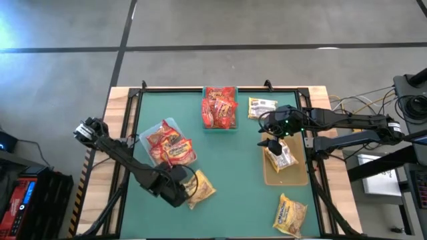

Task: Sort Maruchan noodles
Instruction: Put the yellow noodle pack into the yellow bin

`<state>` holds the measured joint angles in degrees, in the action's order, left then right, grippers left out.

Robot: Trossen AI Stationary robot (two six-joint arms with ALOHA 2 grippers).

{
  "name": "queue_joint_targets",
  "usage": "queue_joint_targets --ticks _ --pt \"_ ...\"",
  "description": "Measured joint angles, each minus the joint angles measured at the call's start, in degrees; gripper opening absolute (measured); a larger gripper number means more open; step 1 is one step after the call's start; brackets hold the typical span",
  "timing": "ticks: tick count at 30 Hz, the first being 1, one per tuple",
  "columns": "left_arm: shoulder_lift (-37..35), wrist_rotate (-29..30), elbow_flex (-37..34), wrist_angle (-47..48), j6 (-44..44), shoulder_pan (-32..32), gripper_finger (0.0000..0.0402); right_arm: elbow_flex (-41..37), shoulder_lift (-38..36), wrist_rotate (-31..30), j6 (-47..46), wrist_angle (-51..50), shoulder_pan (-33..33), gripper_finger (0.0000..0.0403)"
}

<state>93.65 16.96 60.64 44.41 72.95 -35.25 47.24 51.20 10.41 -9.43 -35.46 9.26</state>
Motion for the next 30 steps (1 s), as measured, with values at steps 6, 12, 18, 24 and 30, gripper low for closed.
queue_joint_targets --ticks 6,12,18,24,30 --pt "0.00 4.93 0.22 0.13 -3.08 0.12 0.0181 0.00 0.00 0.00 0.00 0.15 0.00 0.0302" --pt "-0.02 10.84 0.66 3.98 -4.92 0.10 0.0181 0.00 0.00 0.00 0.00 0.17 0.00 0.0302" --pt "-0.09 12.77 1.25 9.82 -4.35 0.10 0.0181 0.00 0.00 0.00 0.00 0.20 -0.01 0.0302" --pt "-0.07 8.43 0.17 12.60 -1.56 0.05 0.0181 0.00 0.00 0.00 0.00 0.19 -0.02 0.0302" --pt "-0.04 -0.52 -0.07 15.69 2.07 -1.98 0.0181 0.00 0.00 0.00 0.00 0.20 0.00 0.0302"
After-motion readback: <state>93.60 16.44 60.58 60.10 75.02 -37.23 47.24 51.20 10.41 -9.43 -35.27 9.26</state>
